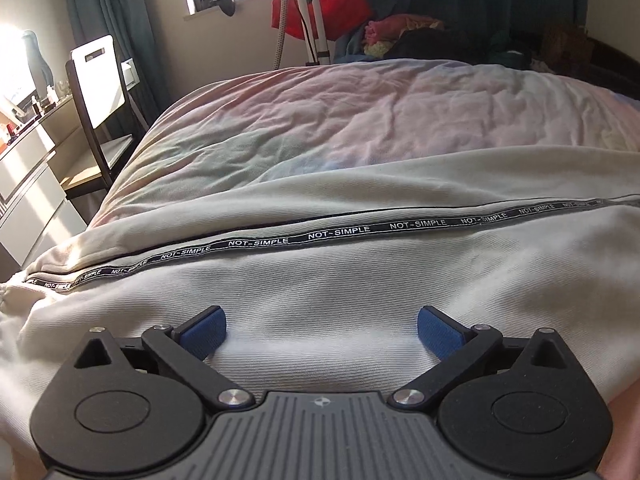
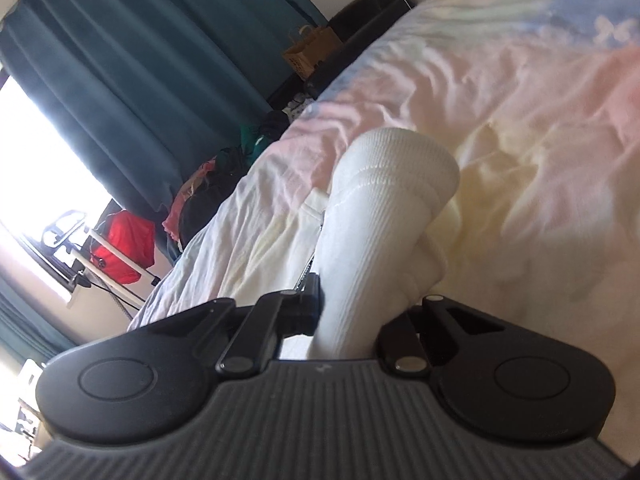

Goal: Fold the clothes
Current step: 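Lift the cuffs with the right gripper and lay them onto the waistband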

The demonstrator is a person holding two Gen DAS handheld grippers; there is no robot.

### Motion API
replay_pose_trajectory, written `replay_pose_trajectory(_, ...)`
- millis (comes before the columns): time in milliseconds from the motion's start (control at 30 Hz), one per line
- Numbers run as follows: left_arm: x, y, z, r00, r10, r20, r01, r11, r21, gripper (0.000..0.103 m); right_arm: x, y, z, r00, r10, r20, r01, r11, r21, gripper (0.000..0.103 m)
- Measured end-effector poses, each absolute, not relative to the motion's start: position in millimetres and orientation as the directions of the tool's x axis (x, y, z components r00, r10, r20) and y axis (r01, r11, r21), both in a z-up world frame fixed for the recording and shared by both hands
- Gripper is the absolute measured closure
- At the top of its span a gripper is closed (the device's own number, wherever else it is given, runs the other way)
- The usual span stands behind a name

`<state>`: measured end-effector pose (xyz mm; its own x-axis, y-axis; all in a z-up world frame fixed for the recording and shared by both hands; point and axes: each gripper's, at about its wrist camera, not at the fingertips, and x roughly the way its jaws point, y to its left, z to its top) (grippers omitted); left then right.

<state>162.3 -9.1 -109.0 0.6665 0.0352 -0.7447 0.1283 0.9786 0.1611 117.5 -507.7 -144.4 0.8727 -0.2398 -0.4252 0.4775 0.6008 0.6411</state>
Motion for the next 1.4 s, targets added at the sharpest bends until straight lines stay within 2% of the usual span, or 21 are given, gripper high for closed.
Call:
replay_pose_trajectory(133, 173.6, 6.8, -117.5, 0.628, -0.032, -0.777, 0.175, 0.979, 0.101, 0.0, 119.4, -483.4, -117.2, 0.877, -0.293, -0.382, 0.47, 0.694, 0.546, 0.091)
replay_pose_trajectory(233, 172.0, 17.2, -118.6, 0.642, -0.063, -0.764, 0.171, 0.983, 0.063, 0.0, 122.4, -458.8, -97.0, 0.882, -0.329, -0.337, 0.455, 0.779, 0.431, 0.091)
replay_pose_trajectory(300, 167.1, 17.3, -114.0, 0.67, -0.048, -0.741, 0.159, 0.984, 0.08, 0.0, 122.0, -437.9, -82.7, 0.901, -0.33, -0.283, 0.419, 0.832, 0.363, 0.092)
replay_pose_trajectory(433, 161.8, 20.1, -92.2, 0.736, -0.01, -0.677, 0.11, 0.988, 0.106, 0.0, 117.2, -375.8, -49.4, 0.949, -0.283, -0.137, 0.306, 0.934, 0.187, 0.092)
replay_pose_trajectory(567, 159.4, 38.8, -67.2, 0.785, 0.009, -0.619, 0.016, 0.999, 0.034, 0.0, 113.8, -287.8, -39.0, 0.988, -0.154, -0.027, 0.153, 0.988, -0.036, 0.092)
replay_pose_trajectory(667, 152.1, 58.6, -52.1, 0.806, 0.061, -0.589, -0.099, 0.995, -0.032, 0.0, 113.3, -214.0, -57.8, 0.999, 0.019, -0.034, -0.026, 0.974, -0.227, 0.092)
replay_pose_trajectory(800, 147.1, 73.1, -52.0, 0.798, 0.037, -0.601, -0.152, 0.978, -0.142, 0.0, 109.8, -128.7, -123.9, 0.95, 0.215, -0.225, -0.297, 0.841, -0.452, 0.092)
replay_pose_trajectory(867, 151.1, 72.1, -57.8, 0.772, 0.014, -0.636, -0.15, 0.975, -0.161, 0.001, 102.7, -106.3, -157.9, 0.909, 0.258, -0.326, -0.403, 0.741, -0.536, 0.092)
replay_pose_trajectory(900, 151.8, 69.6, -59.9, 0.765, 0.0, -0.644, -0.14, 0.976, -0.166, 0.001, 99.0, -101.9, -169.4, 0.908, 0.248, -0.338, -0.407, 0.712, -0.572, 0.092)
replay_pose_trajectory(1167, 139.2, 42.7, -53.8, 0.81, -0.011, -0.587, -0.06, 0.993, -0.101, 0.001, 93.7, -104.5, -158.8, 0.911, 0.249, -0.328, -0.396, 0.748, -0.533, 0.092)
replay_pose_trajectory(1333, 137.3, 38.8, -51.0, 0.827, -0.009, -0.562, -0.041, 0.996, -0.077, 0.001, 84.2, -76.2, -154.0, 0.929, 0.282, -0.239, -0.37, 0.719, -0.589, 0.092)
replay_pose_trajectory(1400, 136.5, 37.2, -49.9, 0.834, -0.009, -0.552, -0.034, 0.997, -0.067, 0.001, 80.1, -68.0, -152.7, 0.926, 0.294, -0.235, -0.376, 0.704, -0.603, 0.092)
